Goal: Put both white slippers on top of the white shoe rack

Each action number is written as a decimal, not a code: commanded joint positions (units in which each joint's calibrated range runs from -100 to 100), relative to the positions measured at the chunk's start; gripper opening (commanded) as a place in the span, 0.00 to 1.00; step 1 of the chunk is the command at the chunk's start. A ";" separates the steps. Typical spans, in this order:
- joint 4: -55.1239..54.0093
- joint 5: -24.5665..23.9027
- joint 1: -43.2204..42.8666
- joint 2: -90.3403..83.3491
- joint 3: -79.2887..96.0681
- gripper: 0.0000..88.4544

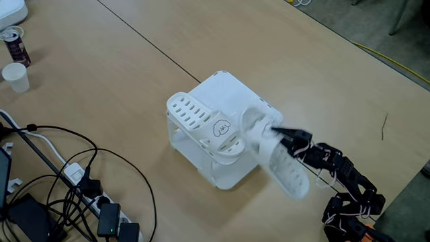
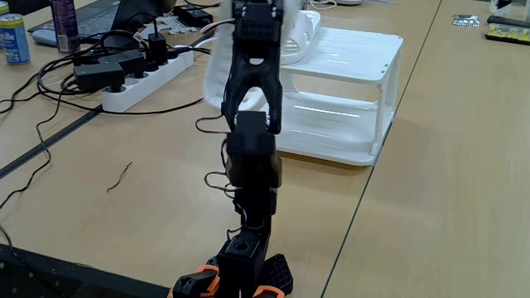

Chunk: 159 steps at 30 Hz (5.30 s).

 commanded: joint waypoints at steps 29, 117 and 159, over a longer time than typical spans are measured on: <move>-0.50 0.52 -12.66 -10.99 43.14 0.01; -20.35 0.52 -27.79 25.27 39.62 0.01; -20.61 0.52 -6.17 40.00 33.94 0.01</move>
